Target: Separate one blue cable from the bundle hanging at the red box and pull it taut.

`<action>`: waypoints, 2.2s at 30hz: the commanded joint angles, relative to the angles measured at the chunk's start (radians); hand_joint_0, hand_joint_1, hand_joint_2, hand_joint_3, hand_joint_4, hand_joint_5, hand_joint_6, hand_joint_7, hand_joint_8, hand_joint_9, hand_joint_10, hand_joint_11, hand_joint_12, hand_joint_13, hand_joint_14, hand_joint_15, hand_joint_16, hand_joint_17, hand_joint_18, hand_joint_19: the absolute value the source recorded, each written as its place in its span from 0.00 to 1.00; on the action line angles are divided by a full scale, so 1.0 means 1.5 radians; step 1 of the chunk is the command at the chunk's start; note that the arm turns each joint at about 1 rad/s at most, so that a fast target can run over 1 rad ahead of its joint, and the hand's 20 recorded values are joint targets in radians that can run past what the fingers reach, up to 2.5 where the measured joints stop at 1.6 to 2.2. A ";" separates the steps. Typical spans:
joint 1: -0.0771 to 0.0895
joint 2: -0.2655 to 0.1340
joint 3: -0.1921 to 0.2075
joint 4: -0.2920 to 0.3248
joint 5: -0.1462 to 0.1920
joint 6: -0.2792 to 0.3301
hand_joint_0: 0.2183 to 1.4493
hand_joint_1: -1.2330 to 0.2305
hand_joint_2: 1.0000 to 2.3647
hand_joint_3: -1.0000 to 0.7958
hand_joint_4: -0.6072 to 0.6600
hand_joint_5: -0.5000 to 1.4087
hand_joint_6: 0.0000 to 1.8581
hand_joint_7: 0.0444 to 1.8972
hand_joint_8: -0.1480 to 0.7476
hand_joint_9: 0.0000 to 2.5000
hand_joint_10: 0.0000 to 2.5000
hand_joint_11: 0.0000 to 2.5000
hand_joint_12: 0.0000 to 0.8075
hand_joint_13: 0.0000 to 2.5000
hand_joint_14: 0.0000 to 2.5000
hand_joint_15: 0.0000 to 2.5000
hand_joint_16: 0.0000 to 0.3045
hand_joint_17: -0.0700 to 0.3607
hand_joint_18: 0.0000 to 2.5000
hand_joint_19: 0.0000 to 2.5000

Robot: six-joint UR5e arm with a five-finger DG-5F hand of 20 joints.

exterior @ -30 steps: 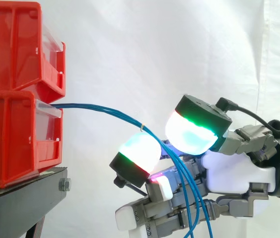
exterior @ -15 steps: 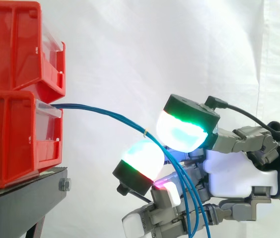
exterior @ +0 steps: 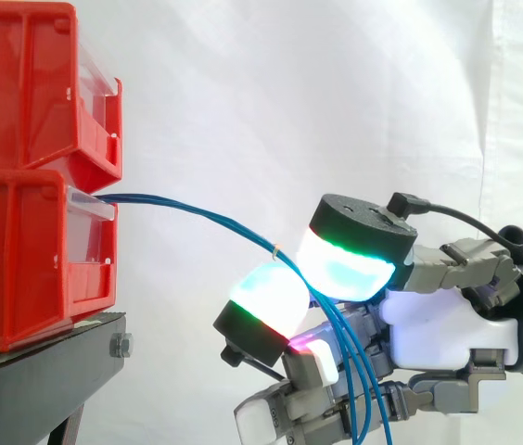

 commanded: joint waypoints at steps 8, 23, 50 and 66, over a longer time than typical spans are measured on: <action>-0.003 0.001 0.000 0.000 0.000 0.000 0.43 0.22 0.00 0.28 0.53 0.16 0.48 0.49 0.50 0.37 0.01 0.35 0.36 0.31 0.00 0.13 0.08 0.28 0.23 0.07; -0.006 0.001 0.000 -0.010 -0.001 -0.006 0.32 0.37 0.00 0.28 0.55 0.18 0.45 0.51 0.50 0.40 0.01 0.35 0.36 0.32 0.01 0.14 0.07 0.28 0.23 0.09; -0.016 0.001 0.000 -0.017 -0.017 -0.016 0.29 0.38 0.00 0.28 0.54 0.17 0.49 0.49 0.50 0.39 0.01 0.35 0.37 0.32 0.01 0.15 0.08 0.29 0.24 0.10; -0.021 0.001 0.000 -0.013 -0.019 -0.017 0.32 0.30 0.01 0.42 0.49 0.17 0.48 0.54 0.52 0.38 0.01 0.35 0.39 0.32 0.01 0.15 0.09 0.31 0.24 0.10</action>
